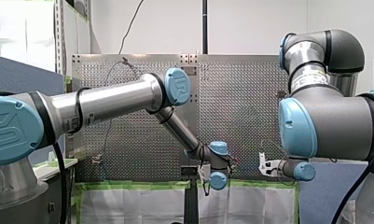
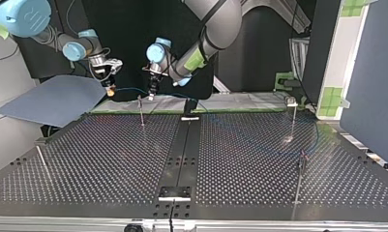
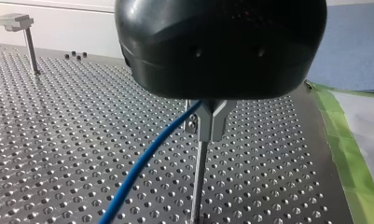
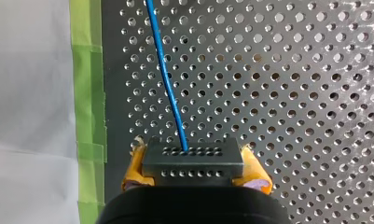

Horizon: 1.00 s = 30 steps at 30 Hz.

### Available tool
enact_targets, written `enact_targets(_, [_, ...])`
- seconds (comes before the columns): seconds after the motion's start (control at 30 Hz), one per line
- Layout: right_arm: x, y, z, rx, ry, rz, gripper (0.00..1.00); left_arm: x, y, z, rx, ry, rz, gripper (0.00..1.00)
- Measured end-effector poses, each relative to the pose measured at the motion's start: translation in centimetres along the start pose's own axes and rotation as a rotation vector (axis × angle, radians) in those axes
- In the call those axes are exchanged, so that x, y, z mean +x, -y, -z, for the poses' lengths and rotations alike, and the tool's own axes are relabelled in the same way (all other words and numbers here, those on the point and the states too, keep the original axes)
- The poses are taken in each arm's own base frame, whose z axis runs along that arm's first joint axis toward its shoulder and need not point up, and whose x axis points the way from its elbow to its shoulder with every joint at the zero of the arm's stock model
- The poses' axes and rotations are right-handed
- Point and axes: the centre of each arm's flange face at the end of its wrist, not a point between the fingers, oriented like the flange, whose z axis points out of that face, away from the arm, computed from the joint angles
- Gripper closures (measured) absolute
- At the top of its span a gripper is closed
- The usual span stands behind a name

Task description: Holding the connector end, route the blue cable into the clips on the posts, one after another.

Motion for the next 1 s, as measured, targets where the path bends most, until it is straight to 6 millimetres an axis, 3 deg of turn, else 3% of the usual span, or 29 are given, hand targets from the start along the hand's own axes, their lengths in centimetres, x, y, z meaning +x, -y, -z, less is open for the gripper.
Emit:
enact_targets(0.27, [0.5, -0.5, -0.4, 0.011, 0.003, 0.004, 1.0, 0.0, 0.1, 0.1, 0.005, -0.002, -0.005, 1.0])
enact_targets(0.63, [0.8, 0.0, -1.0, 0.036, 0.024, 0.035, 1.0, -0.5, 1.8, -0.1, 0.049, 0.014, 0.004, 1.0])
enact_targets(1.0, [1.6, 0.0, -1.1, 0.047, 0.035, 0.046, 1.0, -0.9, 1.0, -0.8, 0.023, 0.013, 0.0, 1.0])
